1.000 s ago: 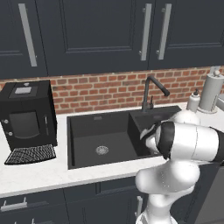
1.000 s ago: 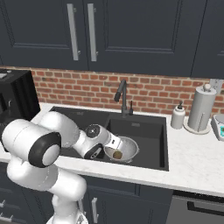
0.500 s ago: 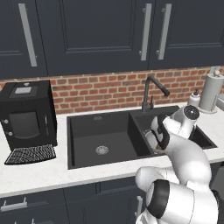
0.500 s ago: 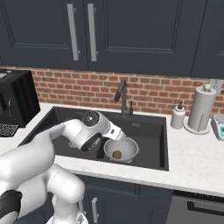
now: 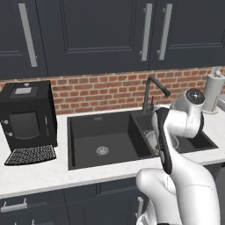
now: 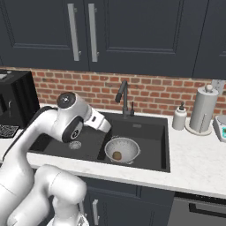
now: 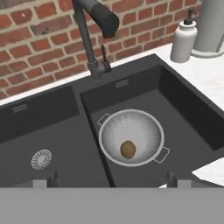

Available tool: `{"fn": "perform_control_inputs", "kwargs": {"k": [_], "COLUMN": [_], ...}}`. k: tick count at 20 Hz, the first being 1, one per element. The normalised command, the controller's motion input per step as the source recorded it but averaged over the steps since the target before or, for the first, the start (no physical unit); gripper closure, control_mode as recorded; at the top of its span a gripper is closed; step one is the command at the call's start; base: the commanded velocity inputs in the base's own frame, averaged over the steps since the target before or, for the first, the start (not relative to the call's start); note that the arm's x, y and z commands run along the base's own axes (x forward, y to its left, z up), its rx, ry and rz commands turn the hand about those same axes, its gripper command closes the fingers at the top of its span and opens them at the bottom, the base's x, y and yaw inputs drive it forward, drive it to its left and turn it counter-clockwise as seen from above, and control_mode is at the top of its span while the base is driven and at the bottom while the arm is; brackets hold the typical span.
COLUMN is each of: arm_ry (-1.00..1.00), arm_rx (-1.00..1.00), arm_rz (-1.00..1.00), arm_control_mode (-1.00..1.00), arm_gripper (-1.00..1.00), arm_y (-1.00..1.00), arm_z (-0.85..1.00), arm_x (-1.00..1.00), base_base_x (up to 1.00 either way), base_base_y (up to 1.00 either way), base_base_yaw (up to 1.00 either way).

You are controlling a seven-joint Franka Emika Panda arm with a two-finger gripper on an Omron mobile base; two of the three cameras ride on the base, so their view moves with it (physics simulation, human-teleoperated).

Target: Put the colander in the sink, put the kiwi in the colander, and turn on the sink faucet and pour water over the colander.

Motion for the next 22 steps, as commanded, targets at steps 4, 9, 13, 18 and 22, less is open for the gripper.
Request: {"fn": "perform_control_inputs", "kwargs": {"k": [4,9,13,18,22], "arm_ry": [0.23,0.21,0.2,0.13,0.05], "arm_rx": [0.02,0.08,0.18,0.16,0.03], "arm_rz": [0.01,0.06,0.21,0.34,0.28], "arm_control_mode": [-1.0,-1.0,-1.0,-1.0,-1.0], "arm_gripper": [-1.0,-1.0,-1.0,-1.0,-1.0], "arm_y": [0.61,0.41,0.19,0.31,0.58], "arm_z": [0.86,0.5,0.13,0.0,-0.02], "arm_x": [-0.66,-0.43,-0.04,0.0,0.0], "base_base_x": [0.0,0.0,0.0,0.0,0.0], "base_base_y": [0.0,0.0,0.0,0.0,0.0], "base_base_yaw": [0.0,0.0,0.0,0.0,0.0]}}
